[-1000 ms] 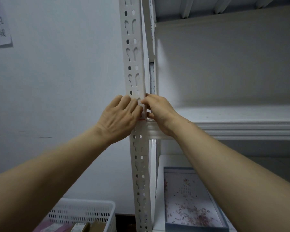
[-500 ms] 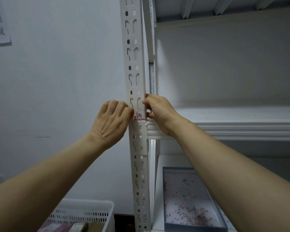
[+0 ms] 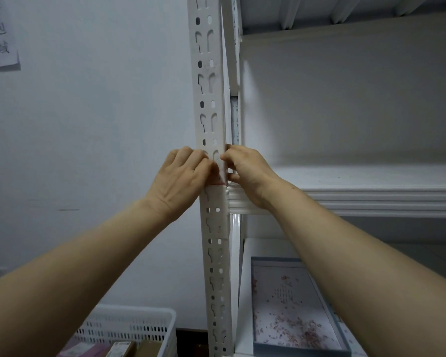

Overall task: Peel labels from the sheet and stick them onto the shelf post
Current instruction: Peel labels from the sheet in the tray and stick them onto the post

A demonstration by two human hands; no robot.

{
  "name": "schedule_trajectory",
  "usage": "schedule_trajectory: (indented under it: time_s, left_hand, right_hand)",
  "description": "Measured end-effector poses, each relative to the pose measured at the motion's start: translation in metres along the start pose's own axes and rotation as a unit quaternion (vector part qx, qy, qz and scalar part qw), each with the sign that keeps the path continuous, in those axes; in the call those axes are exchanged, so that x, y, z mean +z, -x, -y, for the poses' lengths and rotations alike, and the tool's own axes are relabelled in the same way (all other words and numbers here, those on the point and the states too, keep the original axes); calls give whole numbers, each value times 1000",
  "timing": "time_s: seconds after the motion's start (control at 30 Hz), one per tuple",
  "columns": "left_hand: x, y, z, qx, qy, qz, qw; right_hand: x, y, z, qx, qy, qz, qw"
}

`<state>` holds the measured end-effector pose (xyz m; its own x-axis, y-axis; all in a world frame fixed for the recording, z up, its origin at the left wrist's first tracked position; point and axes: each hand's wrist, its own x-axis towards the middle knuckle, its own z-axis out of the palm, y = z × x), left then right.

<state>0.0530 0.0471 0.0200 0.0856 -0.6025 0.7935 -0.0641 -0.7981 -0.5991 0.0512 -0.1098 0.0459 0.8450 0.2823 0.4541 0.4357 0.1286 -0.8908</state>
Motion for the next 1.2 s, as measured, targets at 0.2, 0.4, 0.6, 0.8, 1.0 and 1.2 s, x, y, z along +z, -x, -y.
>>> schedule_trajectory:
  time_s: [0.2, 0.4, 0.6, 0.8, 1.0, 1.2]
  left_hand:
    - [-6, -5, 2, 44, -14, 34, 998]
    - [-10, -5, -9, 21, -38, 26, 999]
    - [-2, 2, -7, 2, -29, -10, 1000]
    - [-1, 12, 5, -35, 7, -26, 999]
    - [-3, 5, 0, -38, 16, -33, 999]
    - [-6, 3, 1, -32, 53, -57, 996]
  right_hand:
    - [0, 1, 2, 3, -6, 6, 1000]
    - [0, 2, 2, 2, -8, 1, 1000]
    - [0, 1, 1, 3, 11, -2, 1000]
    - [0, -1, 0, 5, 18, -16, 1000]
    - [1, -2, -1, 4, 22, -21, 1000]
    - [0, -1, -1, 3, 26, -19, 999]
